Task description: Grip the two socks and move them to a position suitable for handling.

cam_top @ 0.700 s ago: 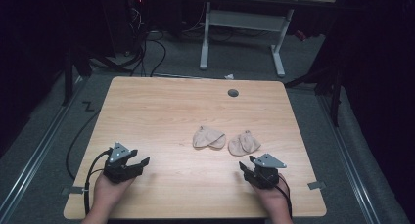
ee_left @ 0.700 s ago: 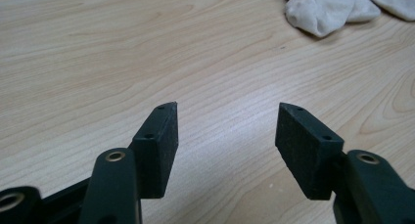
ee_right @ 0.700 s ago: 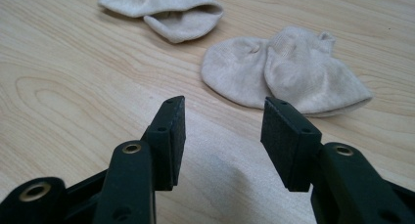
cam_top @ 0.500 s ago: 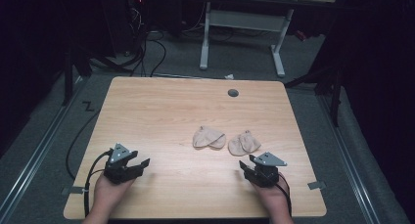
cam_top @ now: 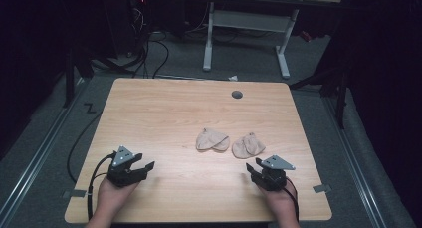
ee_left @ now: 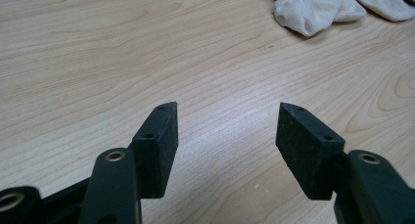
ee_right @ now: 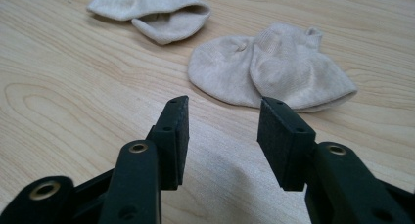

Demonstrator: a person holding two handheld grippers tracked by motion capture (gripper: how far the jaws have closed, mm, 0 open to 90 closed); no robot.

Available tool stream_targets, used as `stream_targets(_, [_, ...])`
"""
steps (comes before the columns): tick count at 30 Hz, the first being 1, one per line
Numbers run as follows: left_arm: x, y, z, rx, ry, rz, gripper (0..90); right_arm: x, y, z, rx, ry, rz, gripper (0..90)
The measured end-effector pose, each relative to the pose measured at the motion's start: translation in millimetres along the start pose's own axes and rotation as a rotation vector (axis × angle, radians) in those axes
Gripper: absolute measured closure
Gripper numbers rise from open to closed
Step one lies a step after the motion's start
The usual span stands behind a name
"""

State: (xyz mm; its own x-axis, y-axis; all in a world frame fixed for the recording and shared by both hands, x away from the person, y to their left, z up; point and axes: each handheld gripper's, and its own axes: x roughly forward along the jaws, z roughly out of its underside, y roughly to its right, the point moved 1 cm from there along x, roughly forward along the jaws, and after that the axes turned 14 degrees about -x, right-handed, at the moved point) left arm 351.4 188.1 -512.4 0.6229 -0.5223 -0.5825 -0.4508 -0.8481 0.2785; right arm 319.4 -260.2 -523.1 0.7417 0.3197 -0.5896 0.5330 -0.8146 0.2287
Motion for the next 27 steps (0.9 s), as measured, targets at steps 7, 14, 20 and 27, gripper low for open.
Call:
stream_targets(7, [-2.3, 1.3, 2.5, 0.005, 0.01, -0.011, 41.8, -2.2, 7.6, -2.5, 0.006, 0.02, 0.015, 57.9])
stream_targets(14, [-8.8, 0.4, 6.2, -0.014, 0.006, -0.002, 42.2, 1.7, 17.8, -7.9, 0.018, 0.028, 0.031, 59.9])
stream_targets(20, [-11.4, -4.0, 8.8, -0.031, -0.005, 0.014, 44.0, 10.3, 27.4, -11.6, 0.04, 0.017, 0.036, 63.7])
stream_targets(27, [-15.5, -4.7, 11.8, -0.021, -0.001, 0.006, 45.5, 25.8, 39.2, -17.9, 0.057, -0.005, 0.038, 80.0])
